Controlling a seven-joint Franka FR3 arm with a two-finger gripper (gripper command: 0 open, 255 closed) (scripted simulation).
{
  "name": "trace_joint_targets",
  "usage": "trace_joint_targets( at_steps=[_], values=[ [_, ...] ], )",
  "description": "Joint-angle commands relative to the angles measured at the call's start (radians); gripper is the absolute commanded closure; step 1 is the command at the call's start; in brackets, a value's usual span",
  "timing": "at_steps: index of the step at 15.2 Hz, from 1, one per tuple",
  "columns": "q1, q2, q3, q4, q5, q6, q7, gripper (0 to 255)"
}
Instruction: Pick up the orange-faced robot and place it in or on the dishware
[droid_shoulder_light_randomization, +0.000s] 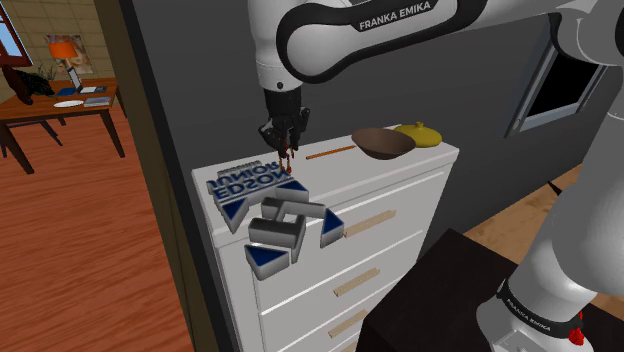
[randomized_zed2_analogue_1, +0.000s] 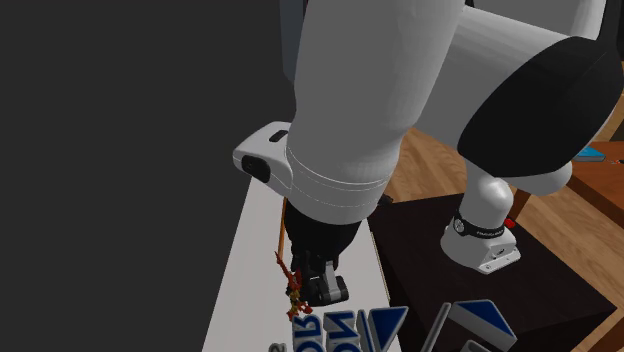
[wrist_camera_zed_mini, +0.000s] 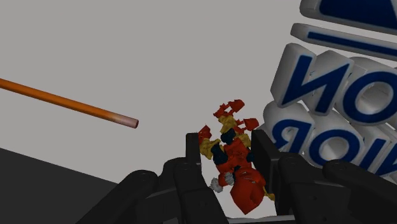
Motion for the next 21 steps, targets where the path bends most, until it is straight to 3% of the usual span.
trace_joint_targets(
  at_steps=[1,7,21],
  values=[
    [0.0,0.0,0.0,0.0,0.0,0.0,0.0,255],
    [0.0,0.0,0.0,0.0,0.0,0.0,0.0,255],
    [0.009,0.007,0.006,0.195,0.007,-0.186,-0.035,255]
  ],
)
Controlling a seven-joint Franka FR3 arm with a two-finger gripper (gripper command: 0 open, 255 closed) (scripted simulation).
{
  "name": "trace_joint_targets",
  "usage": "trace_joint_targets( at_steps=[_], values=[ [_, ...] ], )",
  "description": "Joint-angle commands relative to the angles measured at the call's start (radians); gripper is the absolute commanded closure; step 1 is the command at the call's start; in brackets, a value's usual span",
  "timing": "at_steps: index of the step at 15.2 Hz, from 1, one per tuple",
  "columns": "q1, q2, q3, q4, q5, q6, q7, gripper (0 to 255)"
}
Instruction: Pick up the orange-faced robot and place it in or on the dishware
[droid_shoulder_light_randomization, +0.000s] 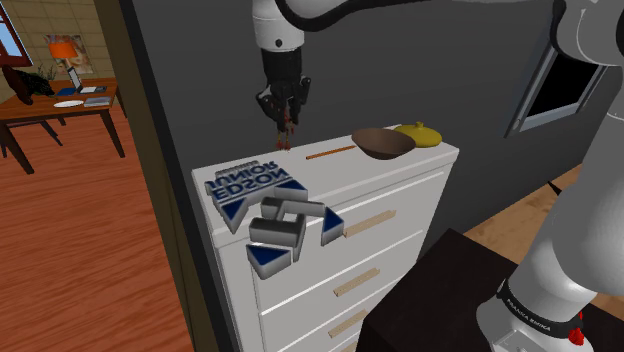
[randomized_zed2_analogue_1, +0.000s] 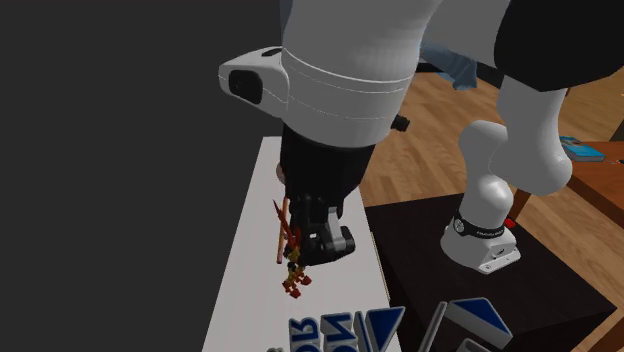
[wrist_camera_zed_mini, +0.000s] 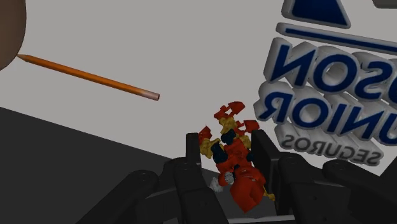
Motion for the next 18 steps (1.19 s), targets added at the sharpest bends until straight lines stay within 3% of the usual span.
trace_joint_targets(
  at_steps=[1,9,18],
  values=[
    [0.003,0.007,0.001,0.035,-0.002,-0.029,-0.003,255],
    [0.015,0.037,0.006,0.177,-0.014,-0.143,-0.017,255],
    [-0.106,-0.262,-0.106,-0.173,0.099,-0.026,-0.231,255]
  ],
)
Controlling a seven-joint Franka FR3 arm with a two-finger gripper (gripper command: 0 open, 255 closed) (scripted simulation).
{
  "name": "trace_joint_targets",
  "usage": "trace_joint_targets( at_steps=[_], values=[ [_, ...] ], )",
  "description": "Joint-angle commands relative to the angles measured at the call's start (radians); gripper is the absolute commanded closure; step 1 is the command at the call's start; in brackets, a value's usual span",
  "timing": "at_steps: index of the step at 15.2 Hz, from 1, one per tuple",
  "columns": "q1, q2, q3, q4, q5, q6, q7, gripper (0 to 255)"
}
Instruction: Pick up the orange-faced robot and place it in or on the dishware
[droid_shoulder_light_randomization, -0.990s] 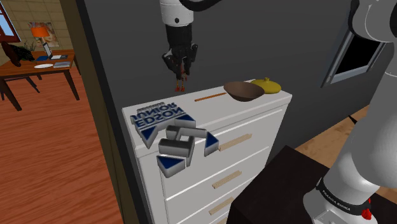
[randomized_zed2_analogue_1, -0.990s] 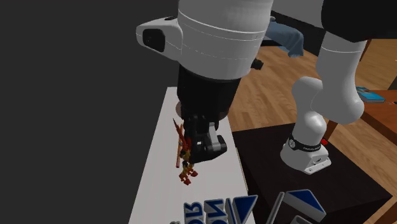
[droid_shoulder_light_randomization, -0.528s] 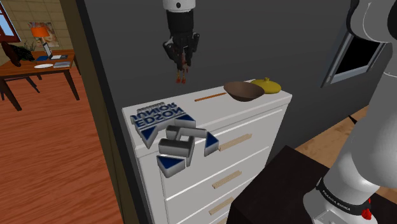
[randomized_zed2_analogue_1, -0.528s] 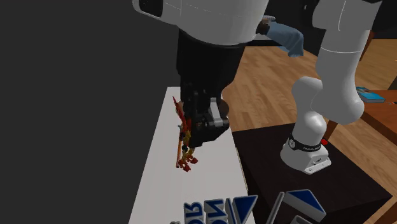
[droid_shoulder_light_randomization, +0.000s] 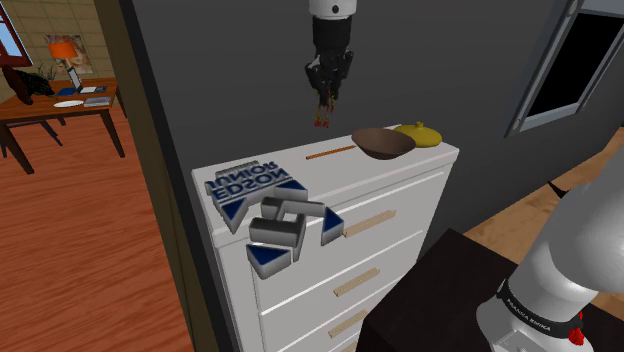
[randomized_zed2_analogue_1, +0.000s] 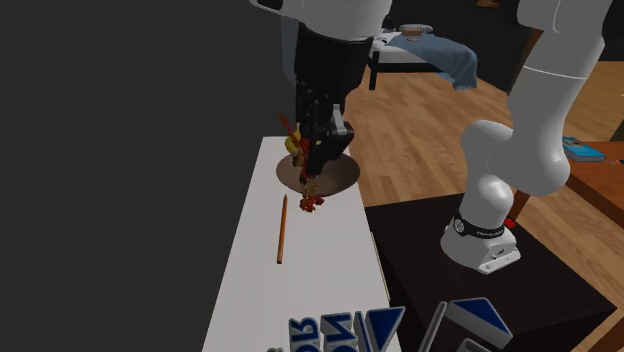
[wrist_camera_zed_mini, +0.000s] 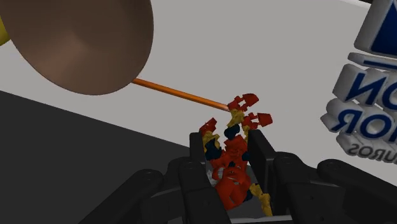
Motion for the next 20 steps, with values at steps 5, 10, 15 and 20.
trace_joint_targets(
  at_steps=[5,10,15,20],
  values=[
    [-0.047,-0.158,-0.094,-0.175,0.034,0.047,-0.144,255],
    [-0.081,-0.254,-0.18,-0.276,0.035,0.07,-0.263,255],
    [-0.111,-0.319,-0.259,-0.34,0.023,0.086,-0.368,255],
    [-0.111,-0.33,-0.26,-0.417,0.021,0.151,-0.358,255]
  ],
)
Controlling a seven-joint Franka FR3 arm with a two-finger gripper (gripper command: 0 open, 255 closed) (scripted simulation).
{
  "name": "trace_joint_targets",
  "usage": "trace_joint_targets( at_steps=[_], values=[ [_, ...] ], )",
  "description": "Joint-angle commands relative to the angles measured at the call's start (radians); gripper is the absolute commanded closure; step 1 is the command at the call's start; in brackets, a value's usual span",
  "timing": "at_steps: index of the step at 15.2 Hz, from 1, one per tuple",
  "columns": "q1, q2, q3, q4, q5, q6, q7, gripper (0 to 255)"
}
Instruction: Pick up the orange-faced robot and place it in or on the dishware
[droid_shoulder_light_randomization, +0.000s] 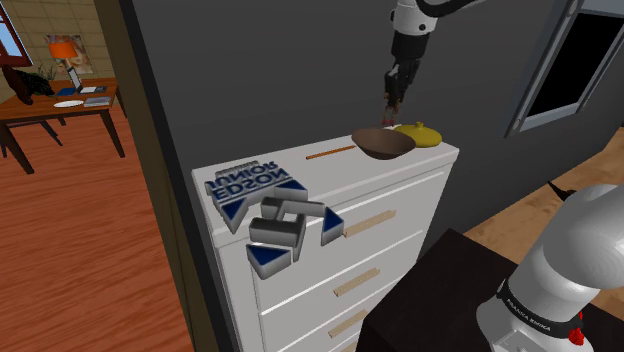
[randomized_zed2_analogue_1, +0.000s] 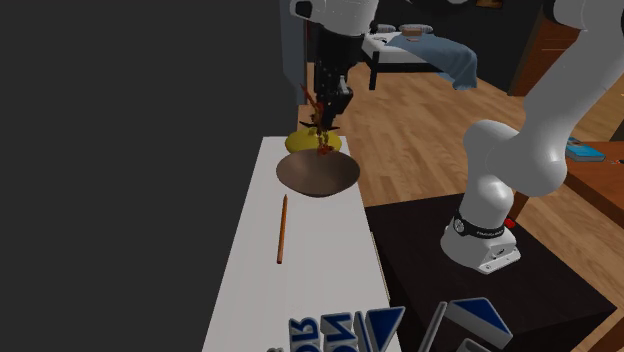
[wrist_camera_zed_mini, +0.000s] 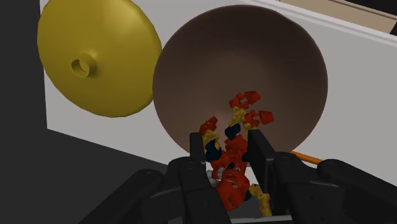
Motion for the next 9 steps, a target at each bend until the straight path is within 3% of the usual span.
trace_joint_targets(
  at_steps=[1,9],
  values=[
    [0.0,-0.005,-0.002,-0.034,-0.001,0.029,0.002,255],
    [0.0,-0.011,-0.003,-0.132,-0.005,0.12,0.016,255]
  ],
)
